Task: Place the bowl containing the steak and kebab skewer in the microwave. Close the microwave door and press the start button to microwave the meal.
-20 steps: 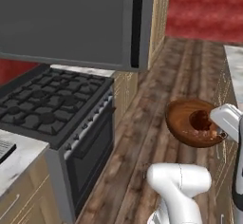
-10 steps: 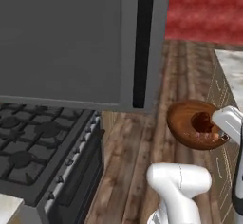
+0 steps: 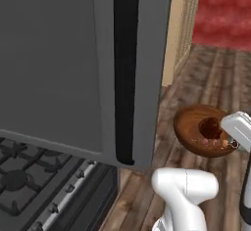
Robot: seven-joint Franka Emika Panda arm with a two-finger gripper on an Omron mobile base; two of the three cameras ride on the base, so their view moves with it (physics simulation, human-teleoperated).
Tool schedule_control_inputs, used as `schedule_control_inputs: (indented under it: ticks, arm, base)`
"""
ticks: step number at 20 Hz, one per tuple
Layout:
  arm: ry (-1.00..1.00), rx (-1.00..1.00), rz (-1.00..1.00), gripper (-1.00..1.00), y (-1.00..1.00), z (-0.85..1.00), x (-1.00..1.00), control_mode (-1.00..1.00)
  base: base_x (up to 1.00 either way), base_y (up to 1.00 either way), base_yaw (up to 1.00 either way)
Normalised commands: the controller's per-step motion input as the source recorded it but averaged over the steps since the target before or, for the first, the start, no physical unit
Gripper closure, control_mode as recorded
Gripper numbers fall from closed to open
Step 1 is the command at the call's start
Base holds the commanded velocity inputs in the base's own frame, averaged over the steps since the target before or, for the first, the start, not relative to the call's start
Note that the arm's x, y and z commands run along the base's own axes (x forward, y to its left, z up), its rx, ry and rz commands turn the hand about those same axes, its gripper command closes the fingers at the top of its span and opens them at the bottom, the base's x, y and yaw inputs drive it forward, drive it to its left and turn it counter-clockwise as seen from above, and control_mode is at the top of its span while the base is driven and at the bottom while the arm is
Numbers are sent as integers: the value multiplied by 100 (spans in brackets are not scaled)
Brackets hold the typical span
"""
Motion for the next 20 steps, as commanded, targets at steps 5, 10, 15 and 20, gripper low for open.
schedule_control_inputs:
  ticks: [5,10,15,20]
  arm:
    - [0,0,0,100,0,0,0,100]
    - [0,0,0,100,0,0,0,100]
    - [0,0,0,100,0,0,0,100]
    - [0,0,0,100,0,0,0,100]
  base:
    - [62,-20,73]
    - [84,-30,70]
    - [75,-33,72]
    - [19,-14,73]
